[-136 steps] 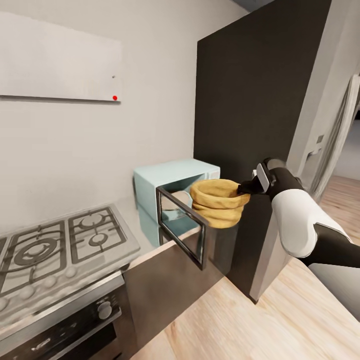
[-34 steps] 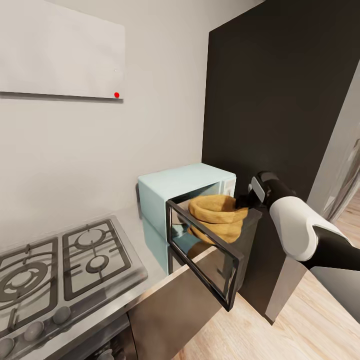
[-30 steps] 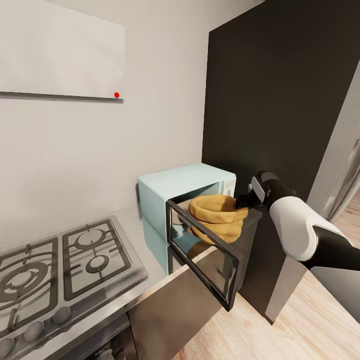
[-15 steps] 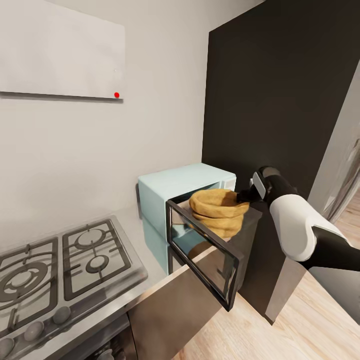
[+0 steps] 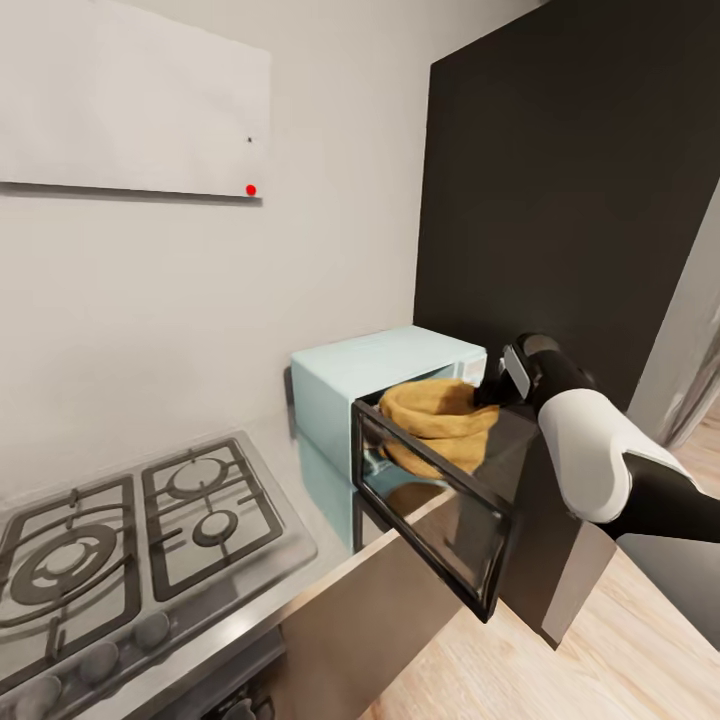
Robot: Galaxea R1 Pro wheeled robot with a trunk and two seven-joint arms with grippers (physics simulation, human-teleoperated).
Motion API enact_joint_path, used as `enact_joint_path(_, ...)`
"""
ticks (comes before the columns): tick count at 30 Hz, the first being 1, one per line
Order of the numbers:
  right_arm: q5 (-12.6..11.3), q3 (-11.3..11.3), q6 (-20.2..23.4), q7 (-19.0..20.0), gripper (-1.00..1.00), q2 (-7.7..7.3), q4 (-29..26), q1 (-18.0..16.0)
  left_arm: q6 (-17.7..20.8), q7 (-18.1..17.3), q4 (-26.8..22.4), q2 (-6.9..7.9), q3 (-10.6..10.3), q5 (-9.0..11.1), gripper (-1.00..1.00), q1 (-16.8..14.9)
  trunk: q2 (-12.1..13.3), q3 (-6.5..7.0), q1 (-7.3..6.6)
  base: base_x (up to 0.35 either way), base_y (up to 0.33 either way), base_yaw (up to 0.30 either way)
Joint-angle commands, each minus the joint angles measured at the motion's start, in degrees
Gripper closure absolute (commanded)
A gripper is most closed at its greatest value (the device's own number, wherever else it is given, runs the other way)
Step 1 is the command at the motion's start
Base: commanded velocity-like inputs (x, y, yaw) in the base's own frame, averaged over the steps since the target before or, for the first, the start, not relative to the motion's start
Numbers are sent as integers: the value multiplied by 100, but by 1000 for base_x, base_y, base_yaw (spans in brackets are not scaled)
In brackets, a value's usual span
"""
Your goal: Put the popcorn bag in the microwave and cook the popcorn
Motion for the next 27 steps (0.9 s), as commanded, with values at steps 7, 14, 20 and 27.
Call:
enact_joint_path(7,-126,-61,-13,-23,100,4,33,-8,-7,0,-5,-1,3,33,-100,2,-5,-6,1,0,148,0)
enact_joint_path(14,-152,-76,-74,-45,100,-19,24,-8,-7,0,-7,-1,4,33,-100,0,-5,-6,1,0,7,0)
enact_joint_path(20,-172,-87,-142,-57,100,-50,-31,-8,-7,0,-6,3,2,33,-100,0,-5,-6,1,70,0,0)
enact_joint_path(27,-157,-79,-146,-57,100,-26,-27,-8,-7,0,-6,0,2,33,-100,0,-5,-6,1,291,0,0)
